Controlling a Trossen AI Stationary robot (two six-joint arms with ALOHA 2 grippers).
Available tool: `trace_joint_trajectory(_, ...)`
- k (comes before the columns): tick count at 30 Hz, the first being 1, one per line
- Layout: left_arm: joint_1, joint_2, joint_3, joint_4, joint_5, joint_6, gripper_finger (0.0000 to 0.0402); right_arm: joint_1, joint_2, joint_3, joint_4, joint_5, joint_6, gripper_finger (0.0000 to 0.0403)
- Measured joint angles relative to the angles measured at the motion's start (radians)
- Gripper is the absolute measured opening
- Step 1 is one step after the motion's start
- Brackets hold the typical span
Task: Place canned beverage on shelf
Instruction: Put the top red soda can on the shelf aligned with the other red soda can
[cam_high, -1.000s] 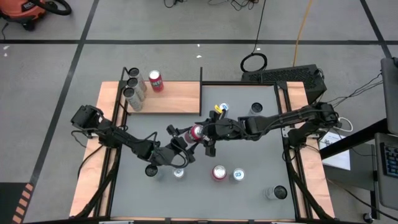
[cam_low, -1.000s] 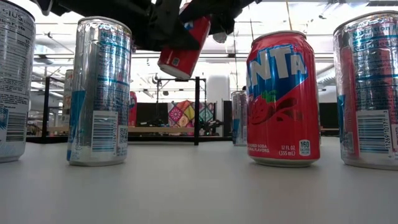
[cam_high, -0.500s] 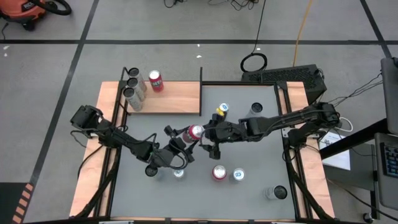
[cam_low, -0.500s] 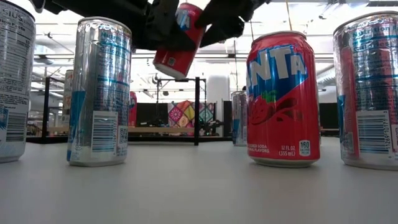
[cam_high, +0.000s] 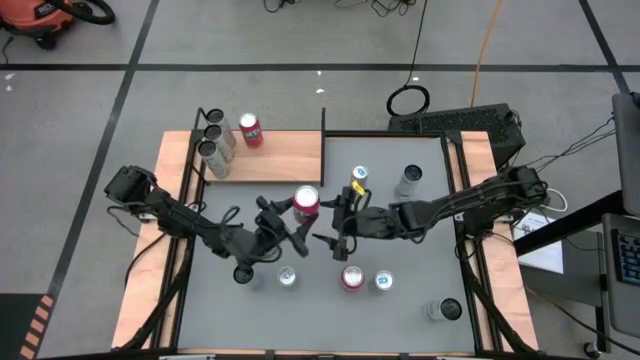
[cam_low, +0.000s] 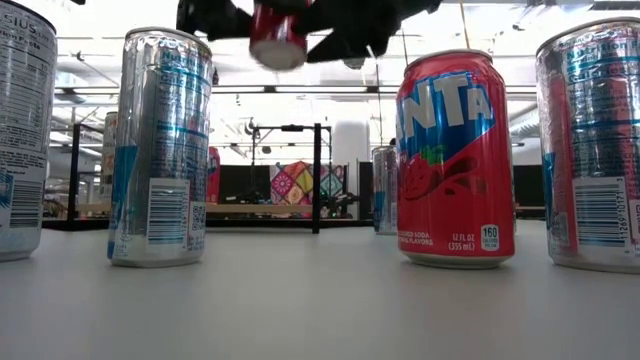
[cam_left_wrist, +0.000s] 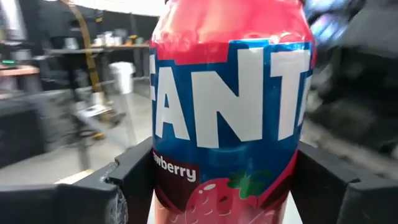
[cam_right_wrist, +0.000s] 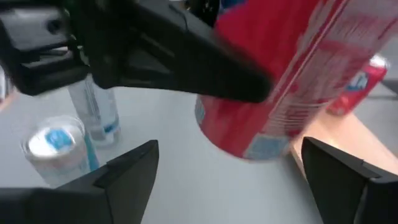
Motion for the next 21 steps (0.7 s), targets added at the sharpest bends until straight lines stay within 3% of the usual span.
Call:
trace_joint_trajectory(4,0.011,0.0,0.0,0.115,0.099,0.015,0.0282,-0.001,0.01,-0.001,0.121,0.013,-0.014,0.0329)
trace_joint_trajectory(10,0.027,0.0,0.0,0.144,0.214,-0.037,0.0282,0.006,0.044,-0.001,0.222,0.102,-0.084,0.0329)
trace_joint_trajectory(15,0.03,0.0,0.001,0.137,0.214,-0.037,0.0282,0.006,0.045,-0.001,0.232,0.101,-0.093,0.0314)
trace_joint_trajectory(21,0.029,-0.001,0.002,0.118,0.204,-0.037,0.0282,0.011,0.045,-0.002,0.237,0.104,-0.093,0.0258)
